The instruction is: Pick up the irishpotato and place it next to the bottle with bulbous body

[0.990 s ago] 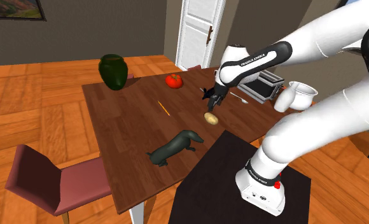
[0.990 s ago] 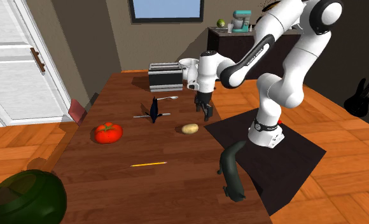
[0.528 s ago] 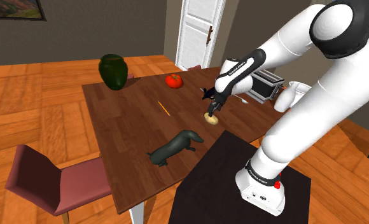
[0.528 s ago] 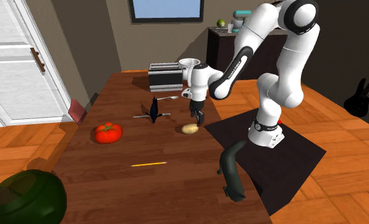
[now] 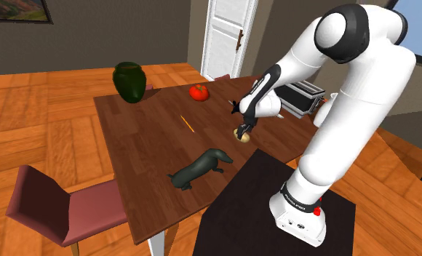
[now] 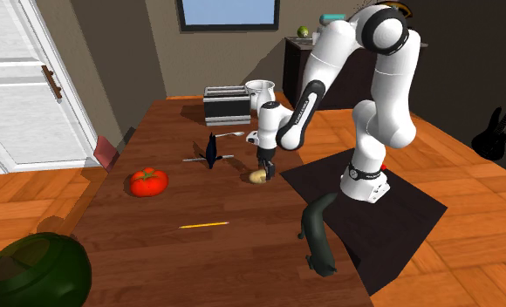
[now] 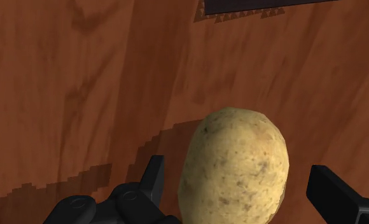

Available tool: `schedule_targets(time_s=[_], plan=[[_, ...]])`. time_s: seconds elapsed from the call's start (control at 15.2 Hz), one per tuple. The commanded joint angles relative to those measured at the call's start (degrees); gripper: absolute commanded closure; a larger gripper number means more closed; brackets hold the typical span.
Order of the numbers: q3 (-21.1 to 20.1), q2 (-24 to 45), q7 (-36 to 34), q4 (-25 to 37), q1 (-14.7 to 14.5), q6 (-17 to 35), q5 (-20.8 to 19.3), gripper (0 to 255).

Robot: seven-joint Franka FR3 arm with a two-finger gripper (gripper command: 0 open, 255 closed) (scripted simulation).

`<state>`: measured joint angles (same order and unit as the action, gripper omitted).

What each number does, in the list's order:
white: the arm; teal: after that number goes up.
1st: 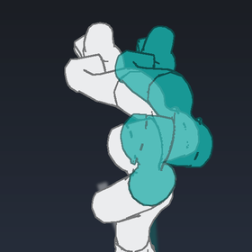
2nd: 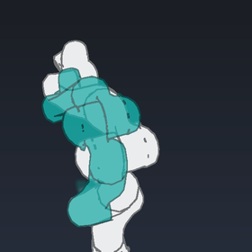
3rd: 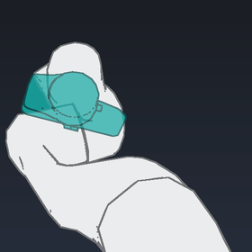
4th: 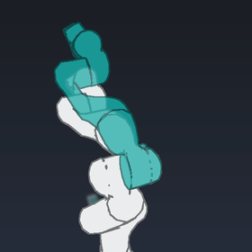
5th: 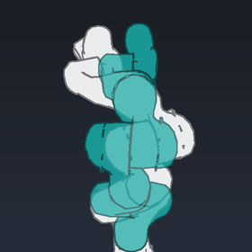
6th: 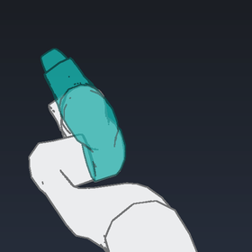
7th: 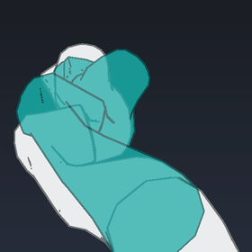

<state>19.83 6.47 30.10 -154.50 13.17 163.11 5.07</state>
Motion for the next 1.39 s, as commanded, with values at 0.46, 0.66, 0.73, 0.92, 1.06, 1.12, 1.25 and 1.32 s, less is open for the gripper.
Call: schedule_targets(time_s=[0.46, 0.66, 0.73, 0.92, 1.06, 1.12, 1.25, 1.32], plan=[[-2.5, 3.9, 3.2, 0.6, 1.4, 3.1, 4.6, 0], [-2.5, 3.9, 3.2, 0.6, 1.4, 3.1, 4.6, 255], [-2.5, 3.9, 3.2, 0.6, 1.4, 3.1, 4.6, 255], [-2.5, 3.9, 3.2, 0.6, 1.4, 3.1, 4.6, 255], [-2.5, 3.9, 3.2, 0.6, 1.4, 3.1, 4.6, 255], [-2.5, 3.9, 3.2, 0.6, 1.4, 3.1, 4.6, 255], [-2.5, 3.9, 3.2, 0.6, 1.4, 3.1, 4.6, 255], [-1.6, 2.9, 2.4, 0.4, 0.8, 2.3, 3.4, 255]])
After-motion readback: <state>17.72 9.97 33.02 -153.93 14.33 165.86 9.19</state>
